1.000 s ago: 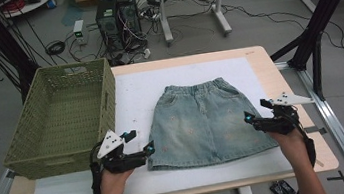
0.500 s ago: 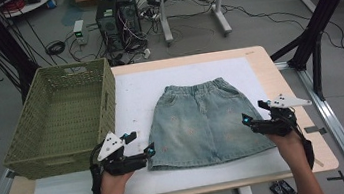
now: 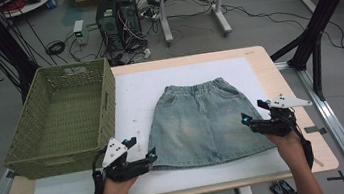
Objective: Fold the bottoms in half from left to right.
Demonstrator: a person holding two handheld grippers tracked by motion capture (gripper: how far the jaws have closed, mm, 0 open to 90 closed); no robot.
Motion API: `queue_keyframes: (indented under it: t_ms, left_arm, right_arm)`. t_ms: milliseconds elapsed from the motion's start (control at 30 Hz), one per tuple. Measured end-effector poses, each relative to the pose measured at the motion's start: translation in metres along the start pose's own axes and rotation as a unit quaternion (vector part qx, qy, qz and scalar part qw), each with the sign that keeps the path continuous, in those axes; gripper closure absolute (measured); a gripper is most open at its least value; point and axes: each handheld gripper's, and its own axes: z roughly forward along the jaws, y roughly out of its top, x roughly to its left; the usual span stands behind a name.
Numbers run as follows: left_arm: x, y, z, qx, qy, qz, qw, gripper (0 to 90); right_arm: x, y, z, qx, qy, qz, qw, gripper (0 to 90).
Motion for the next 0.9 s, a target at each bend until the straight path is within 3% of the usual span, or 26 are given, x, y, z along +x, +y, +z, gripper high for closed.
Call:
queue_keyframes:
  t_ms: [233,333,500,667,900]
  left_arm:
    - [0.001,-0.009,0.005,0.039,0.008,-0.024,0.9989,35.7]
    - [0.001,-0.013,0.007,0.057,0.019,-0.031,0.9977,38.2]
    - [-0.001,-0.017,0.013,0.082,0.015,-0.044,0.9955,40.0]
    - [-0.005,-0.019,0.019,0.109,0.022,-0.036,0.9932,42.7]
    - [-0.006,-0.025,0.021,0.128,0.022,-0.036,0.9909,49.4]
  right_arm:
    - [0.001,0.0,0.001,0.001,0.002,0.004,1.0,21.1]
    - [0.0,0.0,0.002,0.002,0.001,0.005,1.0,21.1]
    - [0.003,-0.001,0.004,0.007,0.005,0.001,1.0,21.1]
    - [0.003,-0.001,0.003,0.006,0.005,0.002,1.0,21.1]
    - [0.002,-0.002,0.003,0.006,0.004,0.003,1.0,21.1]
